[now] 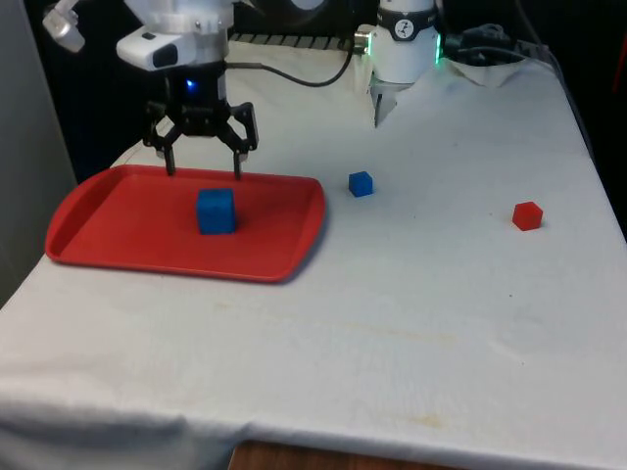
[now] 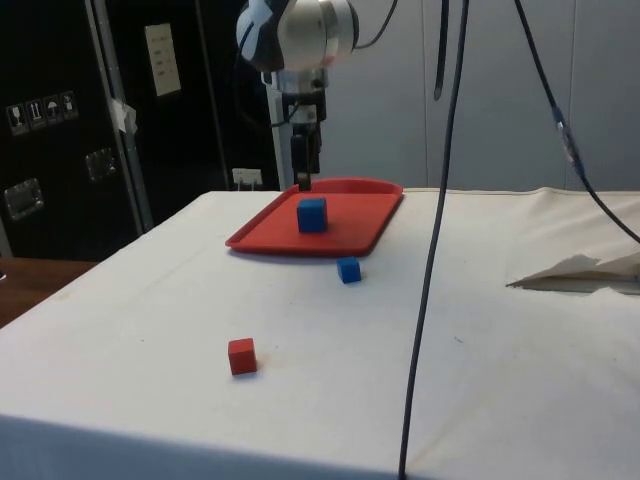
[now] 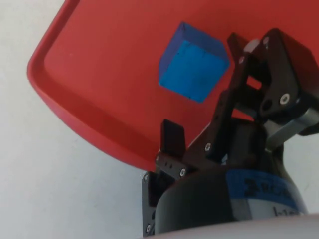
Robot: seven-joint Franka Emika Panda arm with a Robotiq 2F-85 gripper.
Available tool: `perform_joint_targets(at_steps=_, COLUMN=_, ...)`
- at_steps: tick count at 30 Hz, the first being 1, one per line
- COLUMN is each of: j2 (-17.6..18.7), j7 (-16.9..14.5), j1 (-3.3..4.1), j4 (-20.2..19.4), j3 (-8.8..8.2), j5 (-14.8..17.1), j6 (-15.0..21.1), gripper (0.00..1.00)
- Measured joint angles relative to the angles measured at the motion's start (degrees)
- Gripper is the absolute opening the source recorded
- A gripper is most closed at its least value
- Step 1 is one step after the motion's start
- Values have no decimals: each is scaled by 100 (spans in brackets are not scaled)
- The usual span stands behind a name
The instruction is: Pick up the largest block and place it onto the tray.
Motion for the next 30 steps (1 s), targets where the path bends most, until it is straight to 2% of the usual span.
perform_joint_targets(at_steps=5, j2=-143, j7=6, j1=86, j4=6, j3=-143, j5=-52, j6=-103, gripper=100)
perform_joint_targets(at_steps=6, j2=-143, j7=6, j1=86, j4=6, j3=-143, j5=-52, j6=-103, gripper=100)
perform_joint_targets(at_steps=11, j2=-315, j7=126, j1=178, j4=11, j3=-212, j5=-212, j6=-189, gripper=100)
perform_joint_targets(at_steps=23, j2=-567, j7=418, j1=355, j4=11, j3=-229, j5=-504, j6=-246, gripper=100)
perform_joint_targets(at_steps=26, j2=-636, j7=596, j1=453, j4=11, j3=-229, j5=-653, j6=-246, gripper=100)
perform_joint_targets(at_steps=30, j2=-688, j7=762, j1=539, j4=11, j3=-218, j5=-785, j6=-252, gripper=100)
